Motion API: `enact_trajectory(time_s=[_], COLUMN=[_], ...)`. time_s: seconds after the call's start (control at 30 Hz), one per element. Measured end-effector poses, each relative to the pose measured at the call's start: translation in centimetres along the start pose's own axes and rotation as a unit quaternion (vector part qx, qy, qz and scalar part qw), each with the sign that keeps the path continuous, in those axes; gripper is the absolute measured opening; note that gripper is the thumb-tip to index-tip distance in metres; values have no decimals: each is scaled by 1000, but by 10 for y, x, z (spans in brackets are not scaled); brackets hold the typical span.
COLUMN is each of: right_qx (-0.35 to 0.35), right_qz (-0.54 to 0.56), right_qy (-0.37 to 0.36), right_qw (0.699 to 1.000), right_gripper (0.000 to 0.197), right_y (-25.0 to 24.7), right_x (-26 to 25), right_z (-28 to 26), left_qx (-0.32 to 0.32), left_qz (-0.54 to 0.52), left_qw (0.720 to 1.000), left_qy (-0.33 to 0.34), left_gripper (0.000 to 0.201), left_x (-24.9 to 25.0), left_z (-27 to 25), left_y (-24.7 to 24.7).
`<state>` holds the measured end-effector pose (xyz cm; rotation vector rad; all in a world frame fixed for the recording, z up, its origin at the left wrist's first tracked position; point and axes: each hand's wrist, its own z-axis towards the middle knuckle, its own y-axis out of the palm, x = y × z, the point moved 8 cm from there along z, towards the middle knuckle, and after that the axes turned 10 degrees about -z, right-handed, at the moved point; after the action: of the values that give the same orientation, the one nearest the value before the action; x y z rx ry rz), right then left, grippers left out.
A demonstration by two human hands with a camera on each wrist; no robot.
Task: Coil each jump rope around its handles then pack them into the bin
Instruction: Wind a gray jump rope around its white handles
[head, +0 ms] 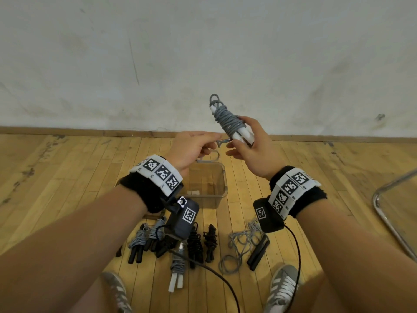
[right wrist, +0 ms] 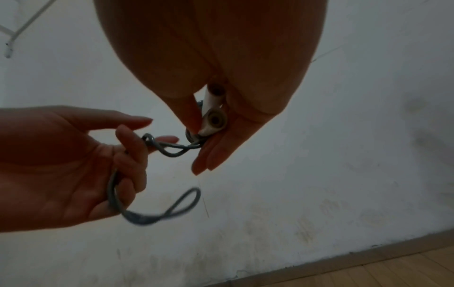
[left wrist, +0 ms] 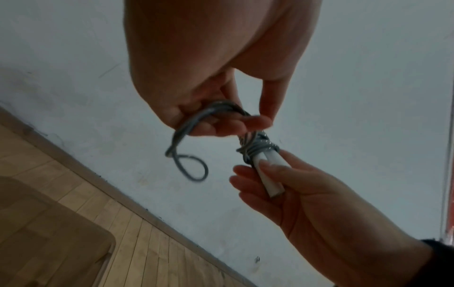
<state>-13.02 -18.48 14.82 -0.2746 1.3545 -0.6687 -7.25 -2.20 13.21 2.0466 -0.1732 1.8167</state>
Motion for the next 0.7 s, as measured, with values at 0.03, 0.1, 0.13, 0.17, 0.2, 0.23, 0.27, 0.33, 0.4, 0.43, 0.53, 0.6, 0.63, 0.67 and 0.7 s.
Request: enact_trajectory(time_s=[0.03,0.1,0.13,0.17,0.2,0.23,0.27,0.33,0.4,0.43,0.53,0.6,0.63,0.67,0.7], right_qx=[5,5,-2,-10,-16,-19,-16,-7,-9,-15,-23,-13,-8,-4,-1], right_qz=[-8,-36,-50,-56,-55,-49,-46,-49,-52,-49,-28,-29,-28,-22,-11], right_qy=[4,-2,-5,-7,-6,-7,-11,-24,-39,-42,-38,-22,-8,7,19], right_qw=[1000,999,999,998,998,999,999,998,998,998,999,999,1000,1000,1000], right_gripper=[52,54,54,52,49,43,39,38,37,37,43,56,64,70,74], right_y=[-2,-3,-1,1,4,7,8,9,10,12,17,17,15,14,12], right_x=[3,4,3,1,-1,-3,-5,-10,-15,-17,-21,-18,-16,-14,-12], right_z=[1,0,-1,-2,-3,-5,-6,-6,-7,-8,-9,-7,-6,-5,-5], left_qx=[-17,-37,-34,-27,-18,-8,1,12,9,8,12,23,27,30,30], left_qz=[-3,-5,-7,-11,-14,-15,-16,-21,-24,-22,-6,3,6,7,8], left_qw=[1000,999,999,1000,1000,1000,1000,1000,1000,1000,1000,1000,999,999,999], left_qy=[-3,-8,-9,-9,-9,-9,-11,-17,-18,-17,-1,11,16,23,29], left_gripper=[15,18,18,16,15,17,20,26,30,31,31,32,33,33,34], left_x=[-1,-2,-3,-3,-3,-3,-3,-2,-2,-2,0,2,2,3,5], left_z=[-1,-4,-4,-5,-5,-4,-3,-3,-4,-4,-4,-4,-4,-4,-4], left_y=[3,10,12,12,11,10,9,7,7,7,5,1,0,0,0])
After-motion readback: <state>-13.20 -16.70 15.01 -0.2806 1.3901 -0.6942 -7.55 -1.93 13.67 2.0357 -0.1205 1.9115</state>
